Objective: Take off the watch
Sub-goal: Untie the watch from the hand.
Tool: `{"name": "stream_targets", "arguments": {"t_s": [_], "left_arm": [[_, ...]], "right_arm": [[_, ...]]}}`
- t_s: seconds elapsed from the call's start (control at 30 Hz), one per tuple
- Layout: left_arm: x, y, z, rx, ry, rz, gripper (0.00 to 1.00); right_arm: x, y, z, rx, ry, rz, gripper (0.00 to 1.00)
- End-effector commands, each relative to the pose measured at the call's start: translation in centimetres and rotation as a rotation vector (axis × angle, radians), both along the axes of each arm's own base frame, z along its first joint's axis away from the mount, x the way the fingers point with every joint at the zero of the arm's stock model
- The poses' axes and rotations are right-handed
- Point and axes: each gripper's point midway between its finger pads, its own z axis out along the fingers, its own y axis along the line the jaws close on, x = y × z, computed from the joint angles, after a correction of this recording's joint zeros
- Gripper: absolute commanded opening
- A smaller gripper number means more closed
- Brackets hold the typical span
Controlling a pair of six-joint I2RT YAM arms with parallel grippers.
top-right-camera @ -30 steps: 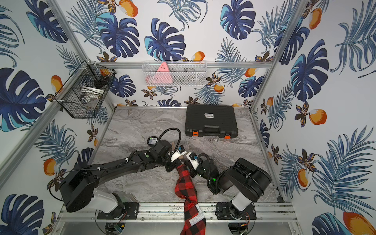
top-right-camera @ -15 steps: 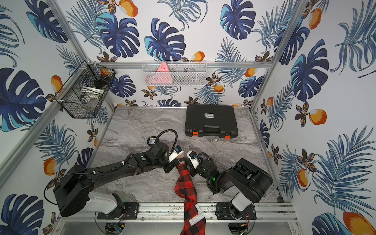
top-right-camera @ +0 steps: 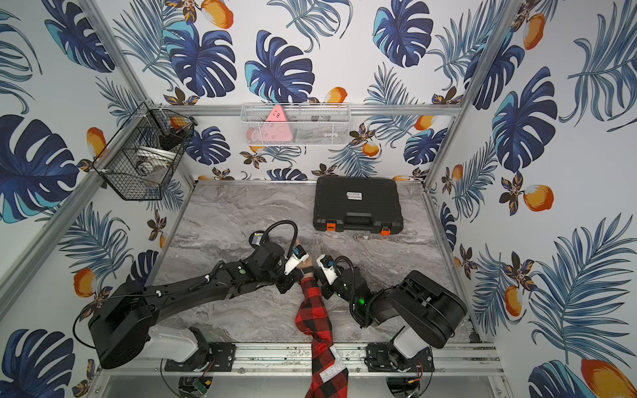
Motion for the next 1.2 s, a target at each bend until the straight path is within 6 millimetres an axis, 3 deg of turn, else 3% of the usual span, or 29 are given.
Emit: {"name": "stream_targets", "arguments": {"t_s": [0.0, 0.27, 0.47, 0.7, 0.77, 0.97, 1.17], "left_arm": [[0.7, 2.4, -1.3, 0.079, 0.021, 0.121, 0.24], [1.1, 3.0, -1.2, 0.082, -0.003, 0.165, 0.24], [1.1, 2.8, -1.1, 0.050, 0.007, 0.184, 0.28], [1.7, 1.8, 0.6, -0.043, 0.059, 0.259, 0.45], [2.0, 2.1, 0.9, -0.057, 0.087, 0.323, 0.47], [2.5, 2.1, 1.4, -0.080, 0.215, 0.479, 0.53], [2.7, 1.8, 0.0, -0.061, 0.330, 0.584, 0.52]], "right_arm": [[1.4, -3.1, -2.1, -0.078, 0.048, -0.184, 0.00], [1.5, -3.5, -2.0, -0.068, 0.051, -0.210, 0.00], [1.4, -2.7, -1.8, -0.053, 0.068, -0.176, 0.00], [1.3, -2.3, 0.8, 0.003, 0.125, -0.191, 0.48], [1.1, -2.5, 1.5, 0.010, 0.151, -0.204, 0.56], [1.0, -3.2, 4.0, 0.047, 0.243, -0.278, 0.61], [0.4, -3.8, 5.6, 0.082, 0.438, -0.381, 0.62]]}}
